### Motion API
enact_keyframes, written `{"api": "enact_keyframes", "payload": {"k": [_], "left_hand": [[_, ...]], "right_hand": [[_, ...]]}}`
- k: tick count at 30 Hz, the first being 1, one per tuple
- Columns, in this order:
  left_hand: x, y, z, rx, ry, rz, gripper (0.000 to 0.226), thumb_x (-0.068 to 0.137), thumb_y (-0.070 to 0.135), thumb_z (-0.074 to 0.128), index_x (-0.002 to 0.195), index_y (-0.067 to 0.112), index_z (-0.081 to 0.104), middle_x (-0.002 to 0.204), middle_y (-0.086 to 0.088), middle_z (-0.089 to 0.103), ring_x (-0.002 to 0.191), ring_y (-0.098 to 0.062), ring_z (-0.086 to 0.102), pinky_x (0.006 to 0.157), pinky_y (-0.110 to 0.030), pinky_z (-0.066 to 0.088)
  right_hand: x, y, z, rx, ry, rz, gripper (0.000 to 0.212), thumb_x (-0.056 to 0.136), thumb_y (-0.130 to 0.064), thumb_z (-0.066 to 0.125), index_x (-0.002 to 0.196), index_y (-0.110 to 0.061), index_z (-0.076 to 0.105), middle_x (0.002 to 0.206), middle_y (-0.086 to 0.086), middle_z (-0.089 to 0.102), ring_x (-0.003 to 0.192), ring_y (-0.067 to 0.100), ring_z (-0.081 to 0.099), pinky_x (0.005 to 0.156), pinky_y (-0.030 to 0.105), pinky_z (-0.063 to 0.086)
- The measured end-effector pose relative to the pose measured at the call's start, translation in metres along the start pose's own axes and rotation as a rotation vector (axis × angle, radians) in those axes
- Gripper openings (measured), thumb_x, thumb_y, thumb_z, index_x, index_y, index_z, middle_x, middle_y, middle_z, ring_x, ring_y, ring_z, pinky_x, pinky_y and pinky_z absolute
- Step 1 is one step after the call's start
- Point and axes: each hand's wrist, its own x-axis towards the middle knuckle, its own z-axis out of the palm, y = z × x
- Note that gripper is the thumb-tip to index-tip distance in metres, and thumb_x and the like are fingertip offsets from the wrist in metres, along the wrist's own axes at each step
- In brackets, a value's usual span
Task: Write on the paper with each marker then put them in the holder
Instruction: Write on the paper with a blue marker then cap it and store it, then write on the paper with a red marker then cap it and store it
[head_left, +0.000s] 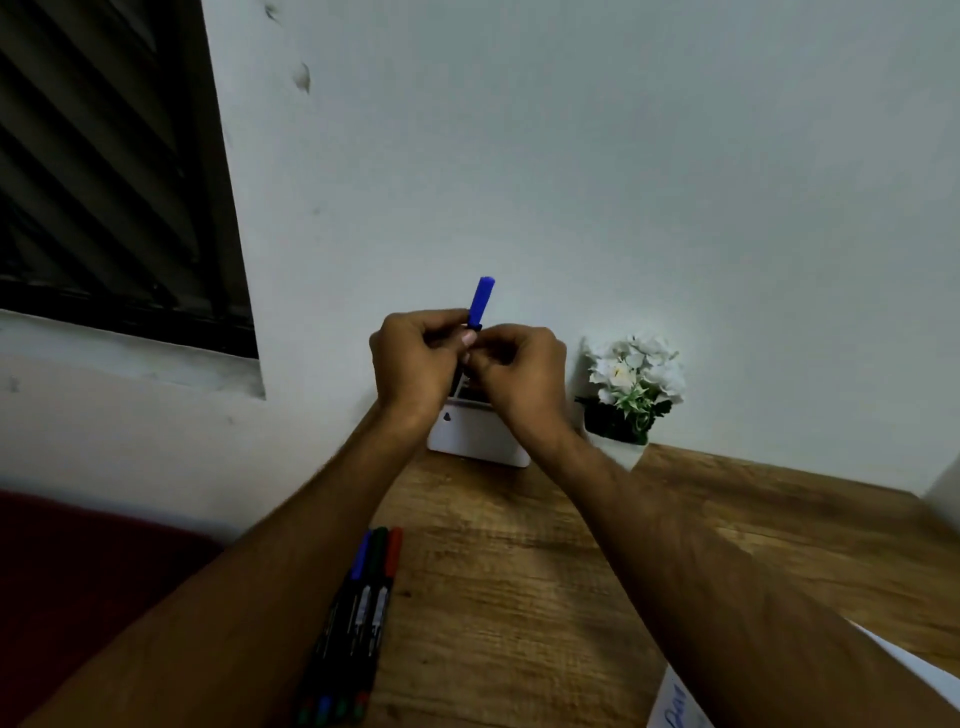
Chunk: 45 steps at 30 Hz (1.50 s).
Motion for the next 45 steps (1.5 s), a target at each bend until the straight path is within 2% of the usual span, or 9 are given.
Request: {"api": "enact_keyframes", "payload": {"k": [5,10,14,18,25,30,33,38,45], "left_hand": [[0.023,-0.019,0.007,0.042,-0.024,-0.011,0.026,0.080,0.007,0.078,0.105,0.013,0.077,0.088,0.010,0.073,0.078,0.002,0.070,0.079,-0.023,0.059],[0.022,-0.045,0.011,0.184,-0.054,-0.048,0.026,0.082,0.012,0.078,0.108,0.010,0.076,0.098,-0.003,0.076,0.082,-0.005,0.068,0.084,-0.018,0.055],[0.018,-0.052,0.008,0.232,0.007,-0.112,0.024,0.083,0.014,0.078,0.106,0.009,0.076,0.096,-0.002,0.075,0.079,-0.005,0.065,0.065,0.000,0.041],[0.008,-0.049,0.002,0.244,-0.019,-0.068,0.017,0.081,0.012,0.079,0.097,0.012,0.077,0.086,0.002,0.074,0.074,-0.001,0.065,0.076,-0.015,0.054],[-0.021,-0.040,-0.022,0.325,-0.094,-0.002,0.017,0.080,0.010,0.079,0.096,0.012,0.077,0.083,0.002,0.074,0.074,0.000,0.066,0.076,-0.017,0.055],[-0.048,-0.033,-0.043,0.507,-0.230,-0.058,0.018,0.073,0.015,0.085,0.090,0.017,0.078,0.081,0.003,0.074,0.076,-0.007,0.068,0.078,-0.021,0.052],[-0.063,-0.030,-0.054,0.650,-0.339,-0.074,0.020,0.066,0.020,0.089,0.081,0.021,0.076,0.072,0.010,0.066,0.073,-0.009,0.066,0.070,-0.020,0.048],[-0.086,-0.026,-0.069,0.857,-0.484,-0.138,0.027,0.060,0.026,0.094,0.079,0.026,0.075,0.075,0.011,0.063,0.077,-0.010,0.063,0.071,-0.025,0.050],[-0.097,-0.020,-0.068,0.910,-0.545,-0.150,0.025,0.062,0.022,0.092,0.081,0.024,0.077,0.081,0.005,0.071,0.072,-0.008,0.062,0.068,-0.023,0.050]], "right_hand": [[0.017,0.009,0.013,-0.142,0.013,-0.024,0.010,0.090,-0.008,0.074,0.097,-0.010,0.082,0.084,0.001,0.079,0.070,0.001,0.072,0.067,0.014,0.058],[0.020,0.019,0.019,-0.294,-0.053,0.031,0.010,0.088,-0.013,0.076,0.093,-0.005,0.081,0.087,0.009,0.080,0.080,0.018,0.074,0.078,0.034,0.061],[0.018,0.019,0.013,-0.326,-0.061,0.048,0.012,0.087,-0.010,0.077,0.097,-0.004,0.080,0.093,0.011,0.080,0.085,0.019,0.074,0.083,0.035,0.061],[0.005,0.015,0.004,-0.284,-0.056,0.015,0.015,0.087,-0.011,0.076,0.101,-0.007,0.080,0.096,0.005,0.080,0.082,0.008,0.071,0.078,0.018,0.057],[-0.040,0.011,-0.008,-0.219,-0.186,0.029,0.013,0.088,-0.010,0.077,0.101,-0.008,0.080,0.089,0.006,0.080,0.079,0.015,0.075,0.082,0.037,0.064],[-0.069,0.007,-0.018,-0.266,-0.270,0.032,0.015,0.087,-0.009,0.078,0.101,-0.011,0.080,0.093,0.000,0.079,0.081,0.007,0.073,0.083,0.033,0.064],[-0.087,0.004,-0.021,-0.279,-0.329,0.039,0.013,0.086,-0.009,0.079,0.099,-0.011,0.079,0.080,-0.002,0.075,0.075,0.011,0.073,0.078,0.036,0.065],[-0.111,0.001,-0.022,-0.304,-0.385,0.060,0.009,0.084,-0.013,0.082,0.093,-0.015,0.080,0.069,-0.012,0.069,0.069,0.004,0.072,0.076,0.028,0.063],[-0.126,-0.005,-0.023,-0.295,-0.428,0.108,0.008,0.085,-0.013,0.082,0.092,-0.015,0.079,0.073,-0.007,0.073,0.071,0.005,0.073,0.075,0.023,0.061]]}}
